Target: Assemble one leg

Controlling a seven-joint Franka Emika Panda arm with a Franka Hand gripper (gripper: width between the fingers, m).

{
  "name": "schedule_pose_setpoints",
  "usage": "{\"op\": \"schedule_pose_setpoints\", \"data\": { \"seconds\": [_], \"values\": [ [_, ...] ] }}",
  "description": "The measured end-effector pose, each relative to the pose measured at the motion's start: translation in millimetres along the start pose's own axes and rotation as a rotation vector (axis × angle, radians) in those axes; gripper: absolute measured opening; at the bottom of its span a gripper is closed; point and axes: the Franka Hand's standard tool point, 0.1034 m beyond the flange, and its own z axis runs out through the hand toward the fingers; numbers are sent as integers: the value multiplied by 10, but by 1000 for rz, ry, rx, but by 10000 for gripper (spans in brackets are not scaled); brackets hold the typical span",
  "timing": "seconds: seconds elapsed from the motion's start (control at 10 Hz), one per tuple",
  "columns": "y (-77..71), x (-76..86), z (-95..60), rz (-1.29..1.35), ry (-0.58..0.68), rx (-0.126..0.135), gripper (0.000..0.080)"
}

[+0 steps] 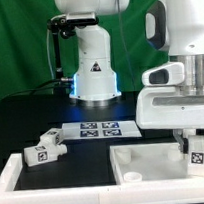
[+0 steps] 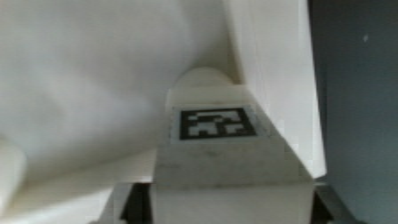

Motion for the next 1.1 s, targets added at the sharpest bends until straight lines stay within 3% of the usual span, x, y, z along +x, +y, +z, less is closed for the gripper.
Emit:
{"op": "schedule_pose_setpoints", "data": {
  "seconds": [0.4,0.5,0.7,0.8,0.9,1.0,1.1],
  "values": [
    [67,10,9,693,-23,4,285],
    [98,0,8,920,-28,20,286],
    [99,-5,10,992,-31,19,303],
    [97,-7,11,899,-29,17,303],
    [66,-12,1,713,-32,13,494],
    [13,20,-11,561,-33,18,604],
    [-31,20,-20,411,-34,27,637]
  ]
}}
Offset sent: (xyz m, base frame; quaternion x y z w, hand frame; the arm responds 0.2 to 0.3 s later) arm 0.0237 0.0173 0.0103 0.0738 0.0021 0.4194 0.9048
